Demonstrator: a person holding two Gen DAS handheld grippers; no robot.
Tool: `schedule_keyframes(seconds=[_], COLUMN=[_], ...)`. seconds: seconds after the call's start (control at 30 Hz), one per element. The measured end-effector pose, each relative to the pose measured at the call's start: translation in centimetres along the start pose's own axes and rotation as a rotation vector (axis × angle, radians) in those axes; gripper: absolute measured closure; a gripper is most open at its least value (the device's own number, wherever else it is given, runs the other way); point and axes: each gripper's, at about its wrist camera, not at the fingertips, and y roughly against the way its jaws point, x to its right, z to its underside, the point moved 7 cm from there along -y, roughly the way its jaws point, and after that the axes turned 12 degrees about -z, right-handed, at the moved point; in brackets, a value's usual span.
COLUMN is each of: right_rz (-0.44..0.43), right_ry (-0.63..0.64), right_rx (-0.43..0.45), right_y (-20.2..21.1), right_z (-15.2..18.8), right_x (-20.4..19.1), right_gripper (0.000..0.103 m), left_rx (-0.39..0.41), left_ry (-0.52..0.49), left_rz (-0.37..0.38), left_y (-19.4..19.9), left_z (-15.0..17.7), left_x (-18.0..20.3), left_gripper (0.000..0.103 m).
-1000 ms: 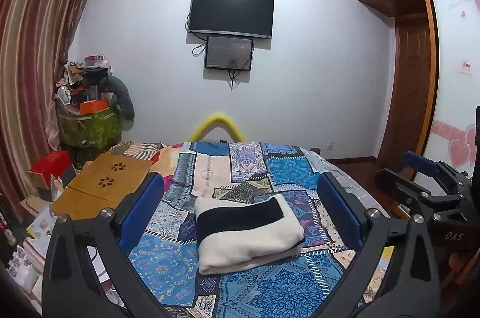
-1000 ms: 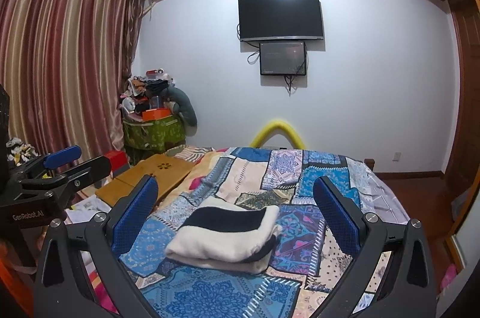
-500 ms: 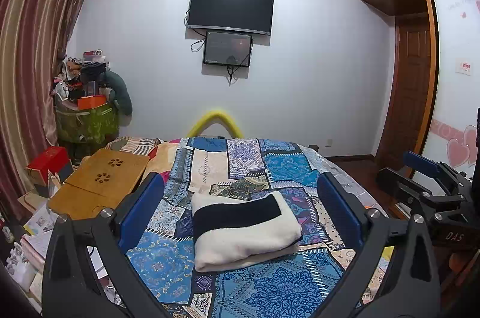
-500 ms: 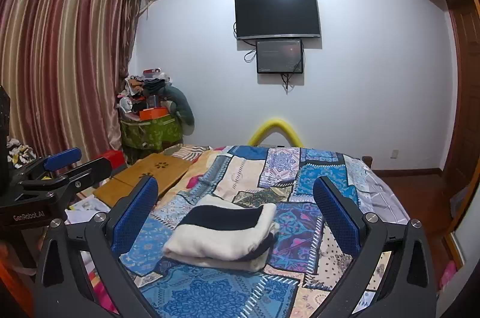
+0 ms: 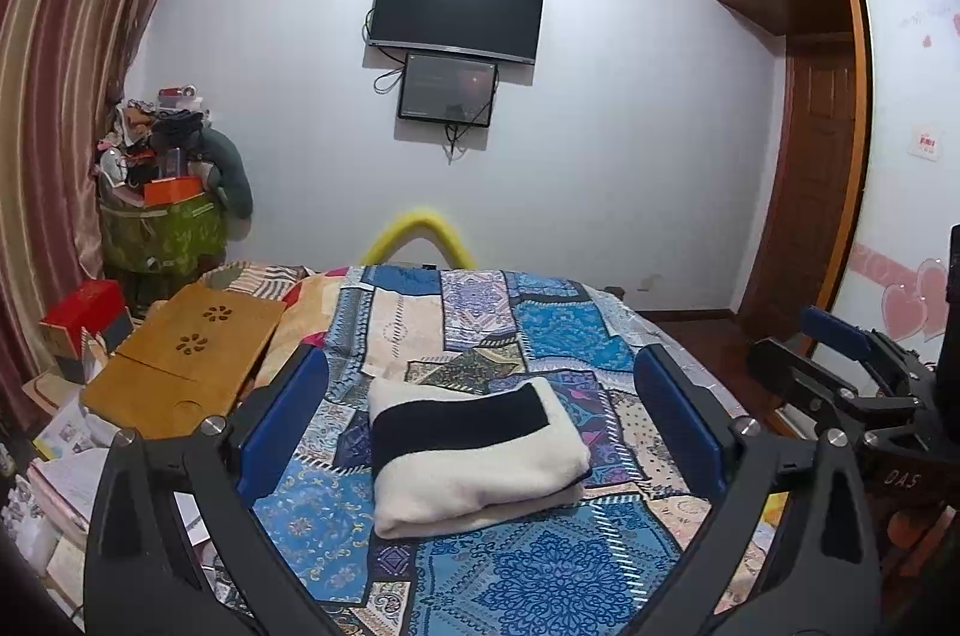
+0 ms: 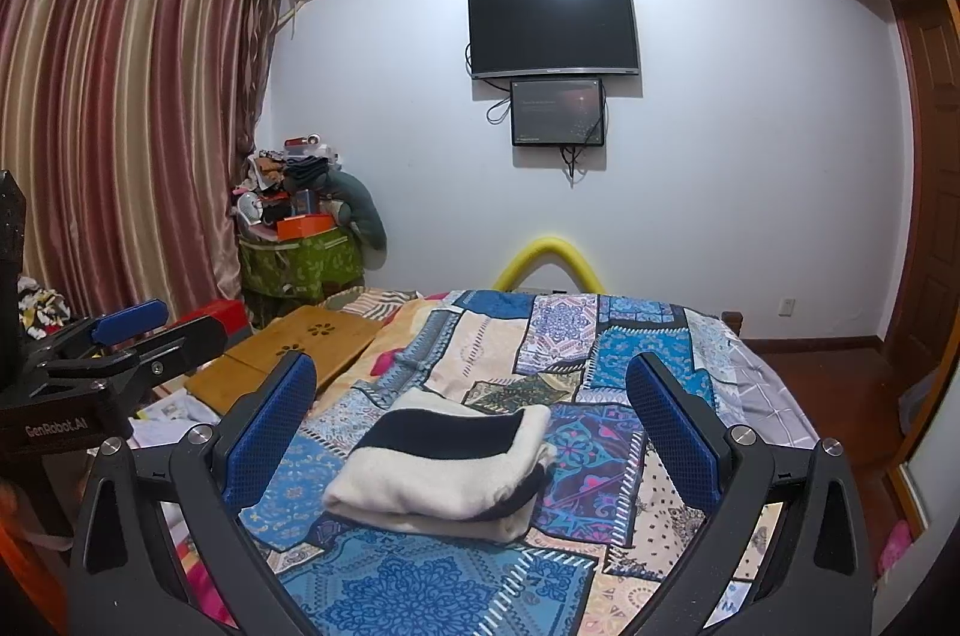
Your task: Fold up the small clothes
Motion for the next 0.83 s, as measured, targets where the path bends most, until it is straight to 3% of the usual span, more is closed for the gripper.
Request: schedule_keyframes(seconds=[0.83], right_rz=[-0.001], right_ry=[-0.001], right_rx=[-0.006], right_y=[-0.24], right_z=[0.26], right_x=[0.06], right_gripper=[0.0], left_rx=[-0.008], left_ry=[-0.017], left_rz=[0.003], left_y=[0.1], left_z=[0.09], left_x=[0.37], left_gripper=[0.0])
